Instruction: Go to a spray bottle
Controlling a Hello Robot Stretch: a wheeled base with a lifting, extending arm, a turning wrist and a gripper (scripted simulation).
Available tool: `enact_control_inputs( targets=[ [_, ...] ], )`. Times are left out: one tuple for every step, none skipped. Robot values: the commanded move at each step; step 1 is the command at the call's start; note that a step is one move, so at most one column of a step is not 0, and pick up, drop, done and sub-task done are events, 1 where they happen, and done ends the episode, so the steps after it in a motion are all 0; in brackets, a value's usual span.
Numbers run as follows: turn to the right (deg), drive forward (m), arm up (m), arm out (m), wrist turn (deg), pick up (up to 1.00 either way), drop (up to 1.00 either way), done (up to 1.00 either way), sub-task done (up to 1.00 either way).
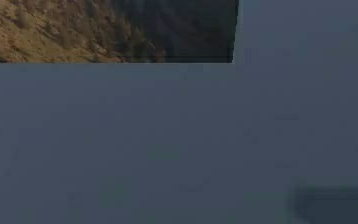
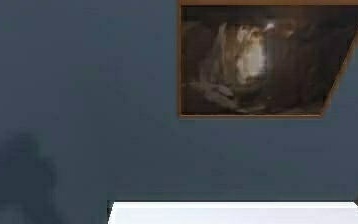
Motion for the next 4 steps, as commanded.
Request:
enact_control_inputs(
  targets=[
    [-45.0,0.00,0.00,0.00,0.0,0.00,0.00,0.00,0.00],
    [-45.0,0.00,0.00,0.00,0.0,0.00,0.00,0.00,0.00],
    [-45.0,0.00,0.00,0.00,0.0,0.00,0.00,0.00,0.00],
    [-42.0,0.00,0.00,0.00,0.0,0.00,0.00,0.00,0.00]
  ],
)
